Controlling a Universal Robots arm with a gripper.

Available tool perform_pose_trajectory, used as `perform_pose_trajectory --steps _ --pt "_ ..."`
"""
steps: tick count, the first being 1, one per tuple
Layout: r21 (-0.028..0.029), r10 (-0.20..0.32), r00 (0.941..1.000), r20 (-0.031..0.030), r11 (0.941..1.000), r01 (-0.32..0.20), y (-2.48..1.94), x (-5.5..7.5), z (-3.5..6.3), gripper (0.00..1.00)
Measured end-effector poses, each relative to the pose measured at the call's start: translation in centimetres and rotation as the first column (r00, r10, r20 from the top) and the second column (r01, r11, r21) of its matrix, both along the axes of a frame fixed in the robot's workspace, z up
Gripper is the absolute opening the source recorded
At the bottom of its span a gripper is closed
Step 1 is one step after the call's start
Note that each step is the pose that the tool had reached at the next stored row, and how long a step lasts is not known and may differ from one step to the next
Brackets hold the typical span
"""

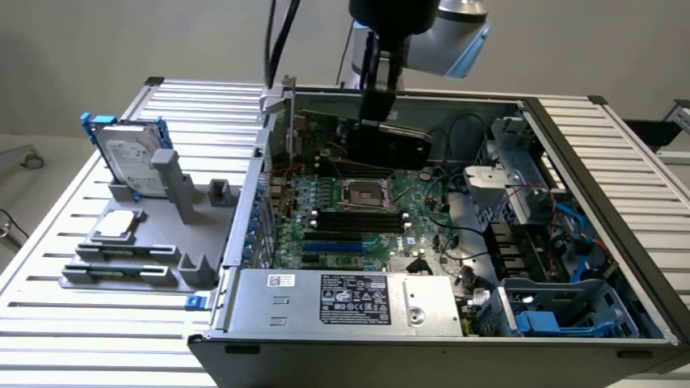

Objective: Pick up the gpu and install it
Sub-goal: 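Insert the gpu into the slot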

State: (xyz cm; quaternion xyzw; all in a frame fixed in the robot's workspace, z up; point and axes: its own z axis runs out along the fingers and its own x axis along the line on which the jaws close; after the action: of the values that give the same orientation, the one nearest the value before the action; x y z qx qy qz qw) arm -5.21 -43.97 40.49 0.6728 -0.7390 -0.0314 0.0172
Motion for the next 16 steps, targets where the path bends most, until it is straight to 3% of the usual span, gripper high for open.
perform_pose_trajectory --steps 3,8,14,16 --pt "-0.0002 0.055 0.9985 -0.0001 0.9985 -0.055 0.00 0.0 -0.18 0.26" --pt "0.0000 0.135 0.9908 0.0000 0.9908 -0.135 0.00 0.0 -0.97 0.26" --pt "-0.0001 0.155 0.9880 0.0009 0.9880 -0.155 -0.05 -1.4 -2.06 0.26" --pt "-0.0011 0.155 0.9878 0.0075 0.9879 -0.155 -0.35 -1.7 -2.25 0.26"
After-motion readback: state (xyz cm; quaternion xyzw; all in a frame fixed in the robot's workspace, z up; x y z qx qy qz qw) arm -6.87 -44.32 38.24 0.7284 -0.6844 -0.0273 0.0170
